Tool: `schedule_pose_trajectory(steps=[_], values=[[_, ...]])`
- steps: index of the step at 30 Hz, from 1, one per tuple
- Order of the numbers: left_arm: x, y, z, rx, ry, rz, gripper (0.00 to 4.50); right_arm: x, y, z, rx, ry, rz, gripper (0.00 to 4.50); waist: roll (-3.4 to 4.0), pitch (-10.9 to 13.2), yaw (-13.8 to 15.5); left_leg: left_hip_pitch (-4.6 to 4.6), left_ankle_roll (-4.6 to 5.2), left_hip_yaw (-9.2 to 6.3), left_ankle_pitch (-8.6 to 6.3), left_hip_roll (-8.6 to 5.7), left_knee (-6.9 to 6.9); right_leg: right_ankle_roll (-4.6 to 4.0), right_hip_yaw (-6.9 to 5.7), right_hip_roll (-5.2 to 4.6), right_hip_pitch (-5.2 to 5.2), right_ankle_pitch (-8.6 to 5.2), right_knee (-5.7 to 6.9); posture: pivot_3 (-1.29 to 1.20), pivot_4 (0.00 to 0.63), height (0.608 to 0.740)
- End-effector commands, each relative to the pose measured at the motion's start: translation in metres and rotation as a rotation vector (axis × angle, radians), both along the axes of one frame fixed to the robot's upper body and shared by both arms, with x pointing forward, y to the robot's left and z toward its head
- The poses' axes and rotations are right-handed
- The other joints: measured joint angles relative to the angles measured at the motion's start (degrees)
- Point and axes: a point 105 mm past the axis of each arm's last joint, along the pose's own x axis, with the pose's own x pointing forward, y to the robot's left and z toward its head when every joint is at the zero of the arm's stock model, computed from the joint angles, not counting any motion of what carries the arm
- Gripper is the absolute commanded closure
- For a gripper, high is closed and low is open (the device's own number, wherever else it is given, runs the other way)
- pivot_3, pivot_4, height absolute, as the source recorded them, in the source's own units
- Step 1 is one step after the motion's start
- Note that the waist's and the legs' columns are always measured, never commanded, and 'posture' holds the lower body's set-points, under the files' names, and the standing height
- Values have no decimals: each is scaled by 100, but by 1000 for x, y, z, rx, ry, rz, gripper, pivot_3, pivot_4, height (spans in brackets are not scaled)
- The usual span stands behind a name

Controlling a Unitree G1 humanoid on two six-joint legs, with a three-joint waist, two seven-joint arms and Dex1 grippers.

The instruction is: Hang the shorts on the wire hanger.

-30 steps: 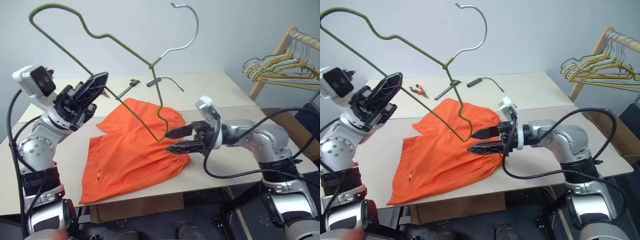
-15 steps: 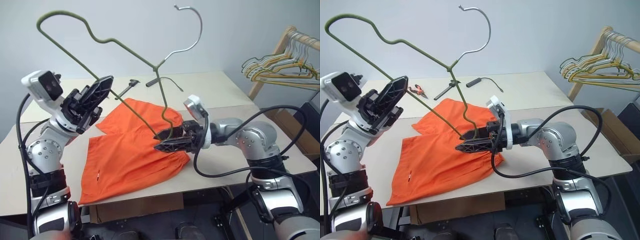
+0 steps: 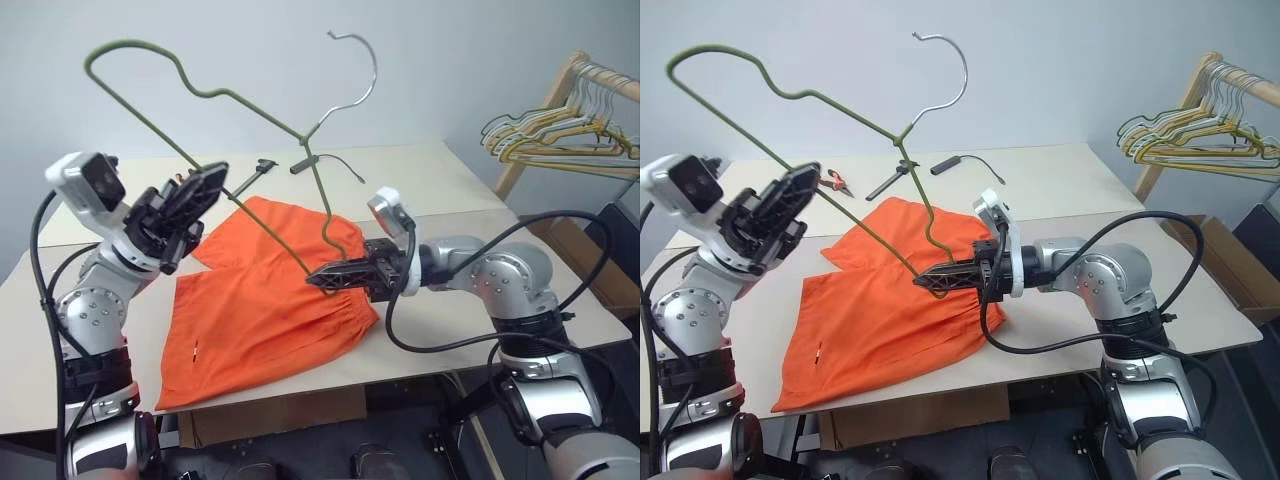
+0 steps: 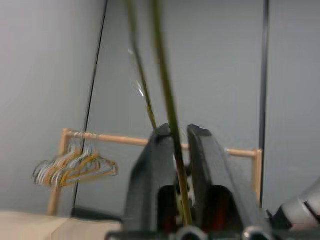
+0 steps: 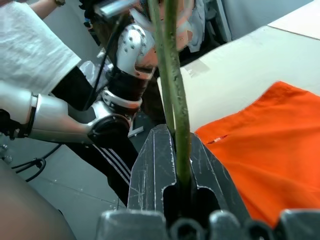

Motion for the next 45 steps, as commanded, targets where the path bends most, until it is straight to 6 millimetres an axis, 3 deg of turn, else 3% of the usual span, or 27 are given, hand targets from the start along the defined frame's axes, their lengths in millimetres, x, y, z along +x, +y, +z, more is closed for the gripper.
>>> schedule_pose_trajectory(steps=[1,6,9,13,17,22,27,31,40,45], values=[[-1,-14,-14,161,5,13,2703,3,-8,16,81,-25,-52,4500,0,0,7,-1,0,0,0,0,0,0,-1,0,0,0,0,-42,0,740],[-1,-14,-54,481,38,87,1070,11,-34,24,160,26,-185,4500,5,4,-6,-2,0,3,0,-1,-6,0,1,0,-4,0,-4,-55,0,740],[-1,-3,-70,671,19,140,114,15,-59,13,111,76,-297,4500,7,5,-9,-4,1,5,-1,2,-7,-1,1,0,-6,-1,-6,-55,0,740],[-9,7,-93,904,-26,144,26,13,-104,-16,31,247,-427,4500,10,6,19,-6,2,11,-2,3,-12,-3,-4,-4,-4,-2,-26,-56,0,740],[-17,8,-109,1037,-79,131,26,-3,-152,-49,-115,433,-530,4500,14,9,33,-17,13,22,-7,2,-16,3,1,-11,-2,2,-56,-56,0,740],[-25,12,-125,1145,-95,91,26,-28,-189,-95,-343,736,-578,4500,14,9,-5,-21,26,33,-15,6,-14,6,9,-10,-5,3,-64,-54,0,740],[-26,7,-122,1116,-101,82,26,-33,-215,-116,-358,926,-631,4500,13,13,0,-4,27,40,-15,8,-10,9,21,-4,4,3,-62,-50,0,740],[-28,8,-124,1127,-94,82,26,-26,-220,-118,-351,952,-653,4500,17,14,-11,-4,27,44,-15,6,-6,17,27,-5,3,6,-60,-56,0,740],[-26,11,-133,1119,-40,131,26,-19,-196,-122,-280,962,-575,4500,17,14,23,-5,27,42,-15,6,-6,20,27,-3,3,8,-60,-46,0,740],[-25,17,-134,1127,-26,162,26,-16,-192,-121,-249,952,-573,4500,17,14,31,-8,27,43,-15,6,-5,21,27,-4,2,8,-61,-46,0,740]])
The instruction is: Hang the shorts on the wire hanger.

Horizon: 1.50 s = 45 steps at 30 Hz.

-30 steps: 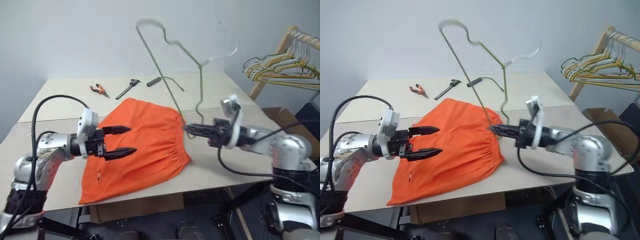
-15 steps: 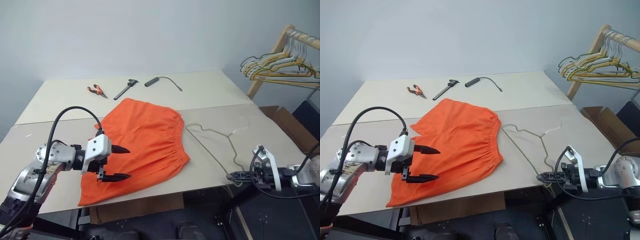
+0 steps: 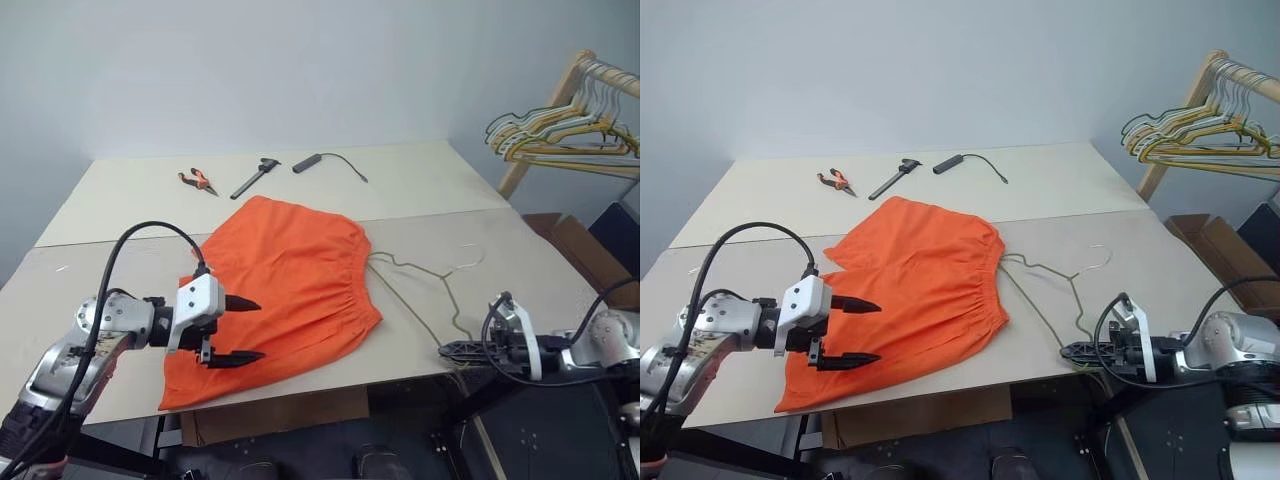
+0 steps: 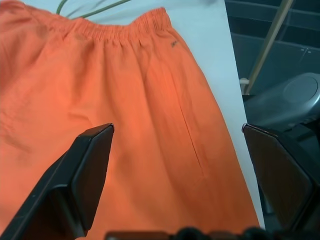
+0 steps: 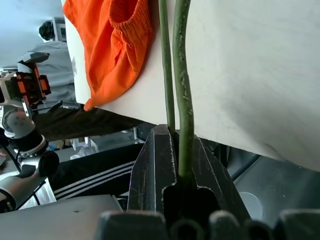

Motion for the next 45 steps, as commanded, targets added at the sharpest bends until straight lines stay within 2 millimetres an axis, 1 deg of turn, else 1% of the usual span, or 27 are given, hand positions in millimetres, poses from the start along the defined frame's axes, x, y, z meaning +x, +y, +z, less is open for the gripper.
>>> schedule_pose_trajectory(steps=[1,4,7,12,15,18,23,26,32,34,37,40,45], values=[[6,6,10,5,-52,34,26,10,-2,19,24,-80,-15,4500,0,0,11,-1,0,0,0,0,0,0,-1,0,0,0,0,-46,0,740],[8,10,8,27,-55,44,26,11,-3,23,42,-105,-24,4500,0,0,11,2,0,0,0,0,0,0,-1,1,2,0,1,-42,0,740],[8,9,6,31,-52,37,26,9,-1,27,56,-120,1,4500,0,0,11,3,0,0,0,0,0,0,-1,1,2,0,2,-43,0,740],[9,5,4,30,-54,37,26,1,11,23,35,-112,98,4500,0,0,1,3,0,0,0,1,0,0,0,1,1,0,3,-38,0,740],[8,3,4,31,-54,34,26,5,14,14,9,-95,124,4500,0,0,5,4,0,0,0,1,1,0,-1,1,2,0,4,-34,0,740],[8,3,4,36,-57,35,26,15,16,6,-32,-100,120,4500,0,-1,-9,3,0,1,0,0,5,0,1,1,1,1,6,-20,0,740],[8,3,4,38,-62,40,26,36,19,11,-24,-157,138,4500,1,0,3,4,0,1,0,-1,6,0,0,1,1,2,7,-10,0,740],[8,2,3,43,-64,41,26,49,25,12,-16,-163,141,4500,1,-1,1,4,0,1,0,-1,6,-1,0,1,2,3,7,-8,0,740],[8,0,4,43,-72,41,26,60,37,3,-25,-157,208,4500,2,-1,41,2,0,-1,0,-2,6,-1,-2,1,0,3,10,12,0,740],[9,2,2,64,-85,51,26,67,41,1,-45,-165,205,4500,2,-1,75,2,0,-1,0,-3,6,-1,-2,-1,0,4,11,19,0,740],[9,3,2,62,-85,62,26,77,41,2,-59,-198,180,4500,2,-2,108,3,-1,0,1,-3,7,-3,-2,-1,-1,5,16,23,0,740],[9,2,3,60,-85,63,26,90,37,7,-70,-228,102,4500,3,-2,136,3,-1,0,1,-2,6,-4,-2,0,-3,5,18,25,0,740],[9,0,1,61,-87,60,26,103,34,12,-85,-292,42,4500,3,-2,154,2,-2,0,1,-3,6,-4,-4,-2,-1,6,17,25,0,740]])
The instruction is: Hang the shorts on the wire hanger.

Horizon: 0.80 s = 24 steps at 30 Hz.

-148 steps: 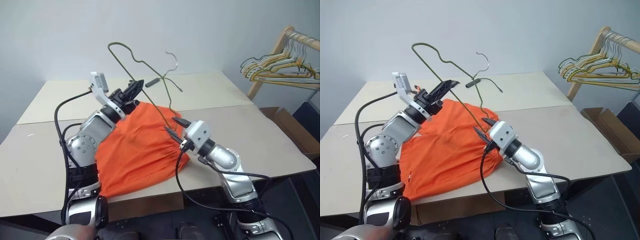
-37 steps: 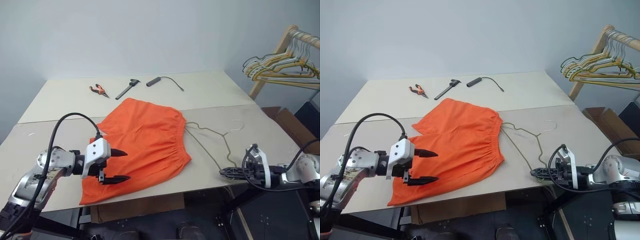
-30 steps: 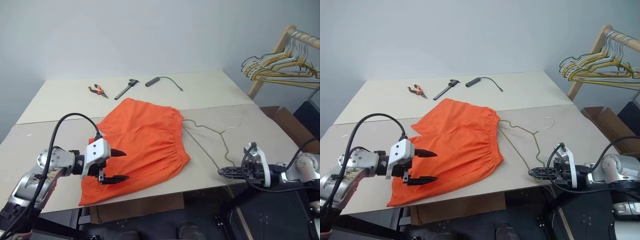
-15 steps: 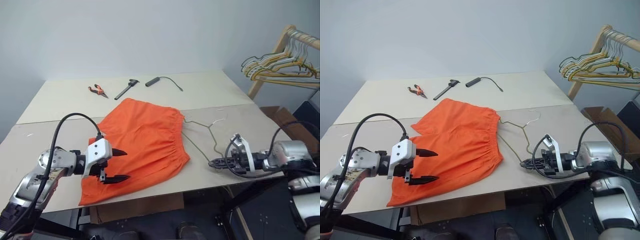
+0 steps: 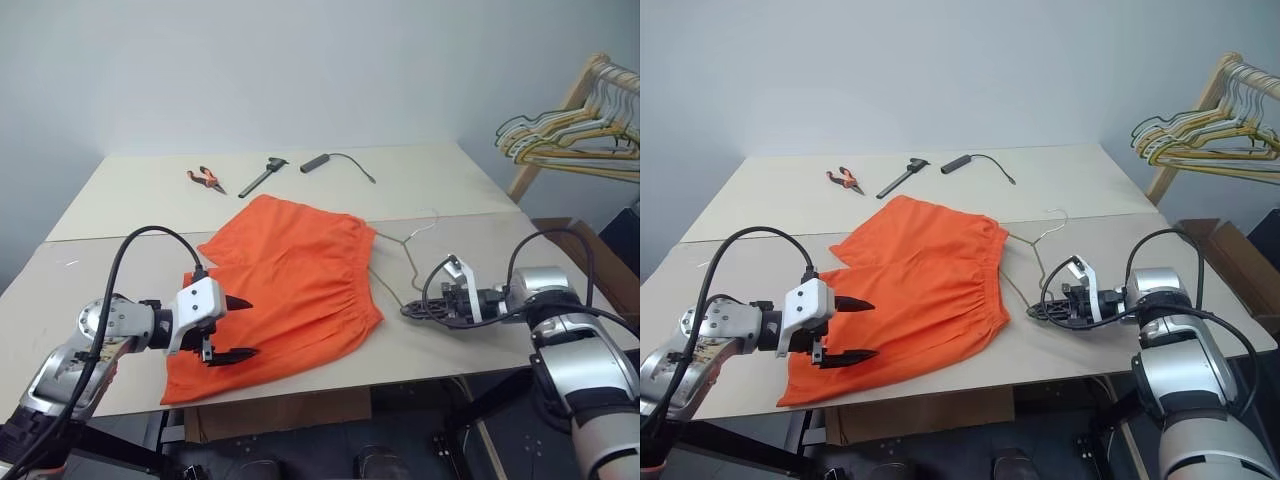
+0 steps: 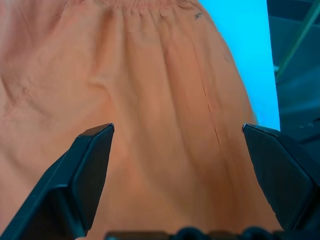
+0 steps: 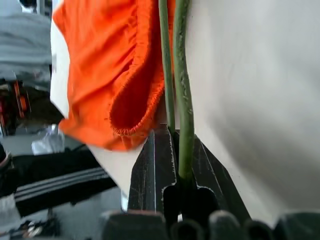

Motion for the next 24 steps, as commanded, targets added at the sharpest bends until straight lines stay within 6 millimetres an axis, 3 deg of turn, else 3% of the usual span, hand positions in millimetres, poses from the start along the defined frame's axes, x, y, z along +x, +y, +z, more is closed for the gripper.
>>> schedule_pose_trajectory(steps=[1,9,12,15,21,24], values=[[0,-6,7,-5,-33,-24,26,14,-1,15,9,-102,-29,4500,0,0,2,0,0,0,0,0,0,0,0,0,0,0,0,25,0,740],[13,-9,19,-27,-93,-11,26,27,1,21,-211,-411,109,4500,1,-1,-15,-1,0,-3,0,1,0,0,-1,0,-1,0,4,0,0,740],[42,-9,34,-45,-196,59,26,31,9,29,-348,-668,167,4500,2,-2,21,-1,-1,-6,0,0,3,1,-4,0,0,0,8,-6,0,740],[65,-11,50,-44,-283,73,26,33,17,39,-438,-813,190,4500,4,-2,-6,-3,-2,-6,1,-3,5,4,-3,0,-1,2,9,-19,0,740],[121,-25,103,-44,-507,94,26,36,24,60,-610,-979,268,4500,3,-2,-32,-9,-4,-6,2,-7,9,6,-2,0,0,6,4,-27,0,740],[134,-38,128,-63,-543,27,26,36,29,71,-658,-1042,314,4500,3,-2,-34,-13,-3,-5,2,-11,10,8,-3,0,-2,7,-2,-39,0,740]])
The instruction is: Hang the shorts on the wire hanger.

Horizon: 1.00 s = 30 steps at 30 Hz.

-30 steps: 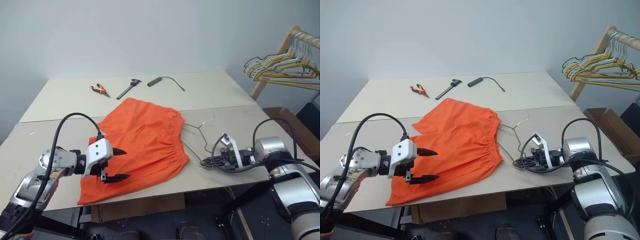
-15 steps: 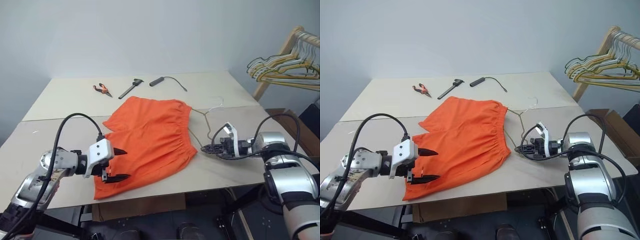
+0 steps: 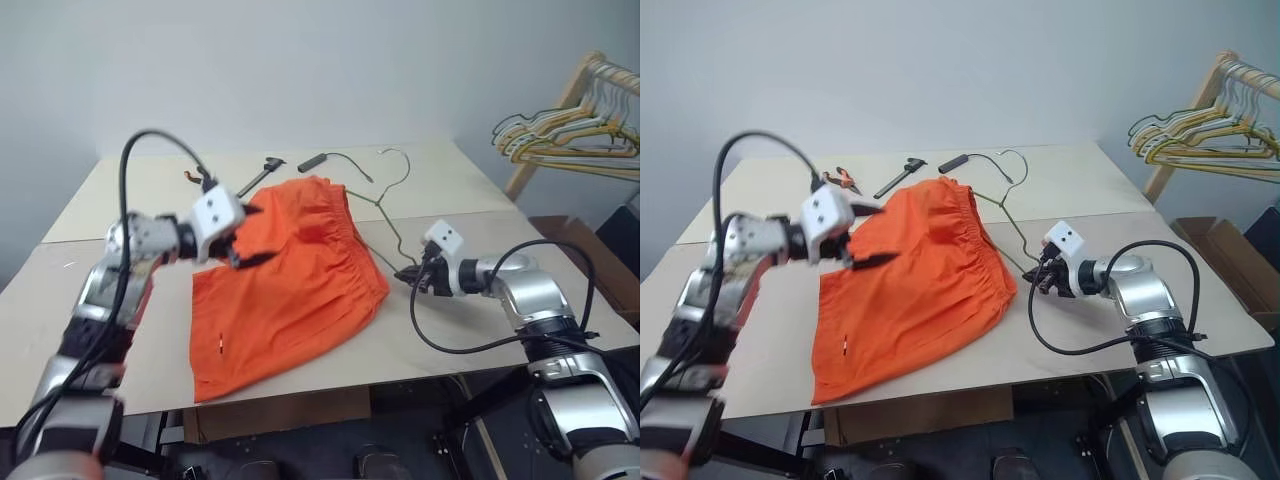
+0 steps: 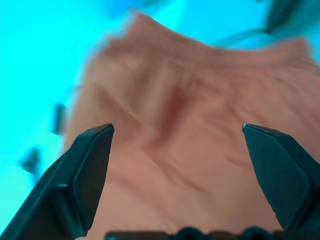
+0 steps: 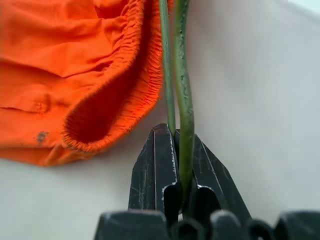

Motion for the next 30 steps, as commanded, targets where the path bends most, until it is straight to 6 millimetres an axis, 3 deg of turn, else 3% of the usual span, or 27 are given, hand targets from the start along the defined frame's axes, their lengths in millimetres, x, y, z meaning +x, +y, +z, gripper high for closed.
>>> schedule_pose_trajectory(steps=[1,5,10,23,26,30], values=[[12,-11,31,18,-65,-78,26,4,10,33,-66,-138,68,4500,0,0,-7,-4,0,1,0,-1,1,0,0,0,-3,0,-2,-42,0,740],[13,-18,47,98,-24,-183,26,2,21,41,-114,-171,109,4500,0,0,-97,-34,0,-1,0,-1,8,1,-1,1,-24,0,-3,-55,0,740],[8,-10,39,277,45,-283,26,-5,34,43,-165,-230,166,4500,1,0,-200,-60,1,1,0,-1,10,1,1,1,-57,0,4,-63,0,740],[13,-9,30,307,167,-308,26,-19,53,50,-235,-302,286,4500,0,0,-288,-108,15,-7,-7,1,92,12,0,-2,-97,-3,78,-57,0,740],[12,-9,25,315,216,-322,608,-21,55,49,-252,-315,304,4500,0,0,-294,-109,15,-7,-8,1,91,12,1,0,-100,-3,80,-64,0,740],[10,-9,20,330,249,-338,1890,-22,55,50,-264,-329,316,4500,0,0,-303,-113,15,-7,-8,1,92,13,2,0,-104,-4,79,-69,0,740]])
